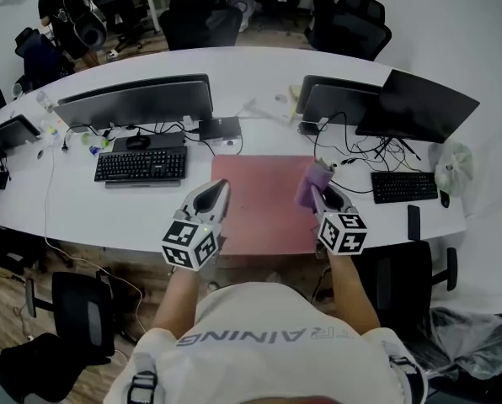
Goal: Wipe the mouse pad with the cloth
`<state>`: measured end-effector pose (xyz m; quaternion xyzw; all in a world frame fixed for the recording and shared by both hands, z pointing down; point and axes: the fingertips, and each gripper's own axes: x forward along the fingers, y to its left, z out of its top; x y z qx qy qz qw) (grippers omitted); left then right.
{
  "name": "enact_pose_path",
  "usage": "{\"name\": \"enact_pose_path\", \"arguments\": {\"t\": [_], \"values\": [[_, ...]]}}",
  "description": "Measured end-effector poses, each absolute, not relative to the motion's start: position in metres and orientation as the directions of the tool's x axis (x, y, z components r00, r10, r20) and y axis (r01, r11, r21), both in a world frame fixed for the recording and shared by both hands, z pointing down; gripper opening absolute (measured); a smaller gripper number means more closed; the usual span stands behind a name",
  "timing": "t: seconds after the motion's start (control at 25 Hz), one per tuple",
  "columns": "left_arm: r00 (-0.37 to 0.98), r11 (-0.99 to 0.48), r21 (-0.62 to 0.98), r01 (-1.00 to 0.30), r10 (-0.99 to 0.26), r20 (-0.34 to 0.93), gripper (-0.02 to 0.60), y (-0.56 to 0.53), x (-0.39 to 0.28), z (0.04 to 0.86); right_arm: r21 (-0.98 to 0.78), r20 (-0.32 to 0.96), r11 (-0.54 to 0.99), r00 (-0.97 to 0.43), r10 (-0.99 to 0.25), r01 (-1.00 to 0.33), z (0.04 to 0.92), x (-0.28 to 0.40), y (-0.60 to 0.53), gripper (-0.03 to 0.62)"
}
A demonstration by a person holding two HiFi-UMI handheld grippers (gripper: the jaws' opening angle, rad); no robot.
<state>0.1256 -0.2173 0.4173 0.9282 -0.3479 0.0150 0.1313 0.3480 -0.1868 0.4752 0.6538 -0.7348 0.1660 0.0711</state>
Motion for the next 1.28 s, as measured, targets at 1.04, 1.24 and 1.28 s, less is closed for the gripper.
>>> {"name": "enact_pose_path", "arguments": {"t": [1.04, 1.24, 1.28], "values": [[0.754, -0.725, 0.22, -0.652, -0.652, 0.085, 0.032, -0.226, 0.05, 0.405, -0.006, 0.132, 0.136, -0.136, -0.982, -0.991, 0.384, 0.249, -0.186, 0.095], [0.744, -0.717, 0.22, -0.661, -0.663, 0.076, 0.032, -0.228, 0.042, 0.402, -0.006, 0.139, 0.148, -0.147, -0.979, -0.989, 0.388, 0.243, -0.186, 0.095], [0.743, -0.716, 0.218, -0.663, -0.666, 0.073, 0.032, -0.229, 0.04, 0.402, -0.006, 0.138, 0.15, -0.149, -0.979, -0.989, 0.389, 0.242, -0.186, 0.095]]}}
